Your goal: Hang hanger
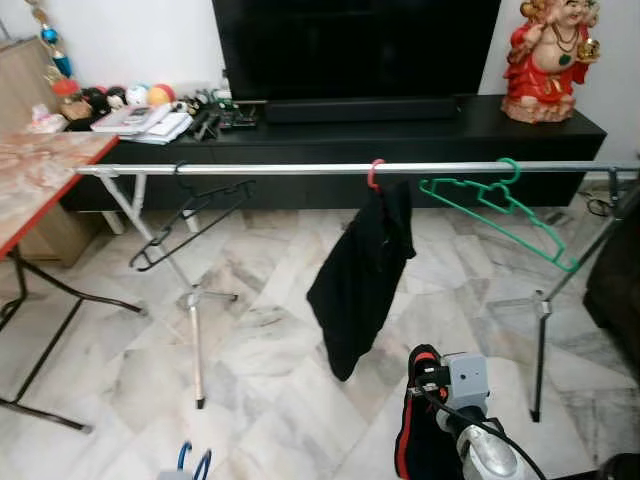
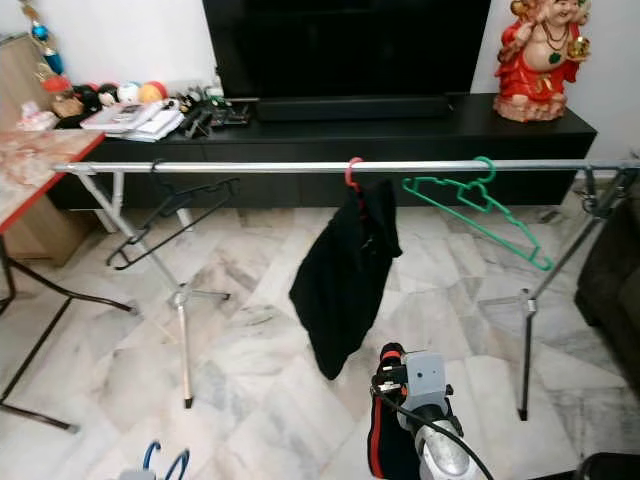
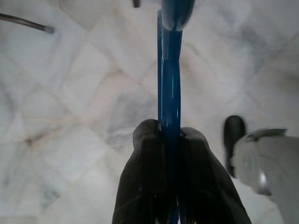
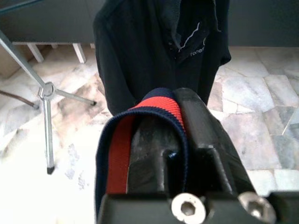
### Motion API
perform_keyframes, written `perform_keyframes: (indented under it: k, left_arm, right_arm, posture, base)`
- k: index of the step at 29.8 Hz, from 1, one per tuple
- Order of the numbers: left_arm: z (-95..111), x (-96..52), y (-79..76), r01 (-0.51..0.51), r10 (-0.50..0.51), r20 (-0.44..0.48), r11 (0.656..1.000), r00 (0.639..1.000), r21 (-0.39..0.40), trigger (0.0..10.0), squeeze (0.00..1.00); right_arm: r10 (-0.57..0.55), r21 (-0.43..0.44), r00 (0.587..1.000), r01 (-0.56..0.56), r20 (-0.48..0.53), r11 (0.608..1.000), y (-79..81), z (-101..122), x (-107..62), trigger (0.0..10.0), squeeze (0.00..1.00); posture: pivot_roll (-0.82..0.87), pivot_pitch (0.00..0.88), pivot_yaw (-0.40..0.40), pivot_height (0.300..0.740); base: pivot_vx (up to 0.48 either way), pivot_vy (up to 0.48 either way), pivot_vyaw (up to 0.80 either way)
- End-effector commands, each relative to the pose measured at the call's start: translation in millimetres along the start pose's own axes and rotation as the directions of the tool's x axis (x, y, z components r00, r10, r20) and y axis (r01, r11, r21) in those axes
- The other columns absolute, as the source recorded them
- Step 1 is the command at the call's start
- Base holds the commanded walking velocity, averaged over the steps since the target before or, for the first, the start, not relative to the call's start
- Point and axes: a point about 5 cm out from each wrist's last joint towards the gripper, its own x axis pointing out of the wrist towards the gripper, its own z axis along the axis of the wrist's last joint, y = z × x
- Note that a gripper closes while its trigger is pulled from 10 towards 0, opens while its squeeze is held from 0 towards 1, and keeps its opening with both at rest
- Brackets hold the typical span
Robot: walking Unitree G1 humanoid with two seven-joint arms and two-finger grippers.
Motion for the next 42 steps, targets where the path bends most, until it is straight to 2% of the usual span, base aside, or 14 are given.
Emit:
perform_keyframes:
  k: [1, 18, 42]
  left_arm:
    - [-8.1, -1.6, 0.5, -0.002, 0.001, -0.029, 1.000, 1.000, -0.008, 10.0, 0.00]
    - [-8.8, -1.6, -0.3, 0.004, -0.004, -0.034, 1.000, 0.999, 0.001, 10.0, 0.00]
    - [-1.1, 0.0, -6.0, 0.031, -0.031, -0.008, 0.999, 0.999, 0.008, 10.0, 0.00]
  right_arm:
    - [-0.002, -0.007, 1.000, 0.002, 0.009, 1.000, -1.5, 0.8, -1.0, 10.0, 0.00]
    - [-0.001, -0.009, 1.000, 0.001, 0.007, 1.000, 0.1, -0.1, -1.4, 10.0, 0.00]
    - [-0.002, -0.008, 1.000, 0.002, 0.011, 1.000, 0.2, 1.2, 0.0, 10.0, 0.00]
  posture:
    - [0.03, 0.046, 0.046, 0.740]
    - [0.03, 0.047, 0.050, 0.740]
    - [0.03, 0.045, 0.050, 0.740]
  base:
    - [0.000, 0.472, 0.00]
    - [0.000, 0.426, 0.00]
    - [0.000, 0.000, 0.00]
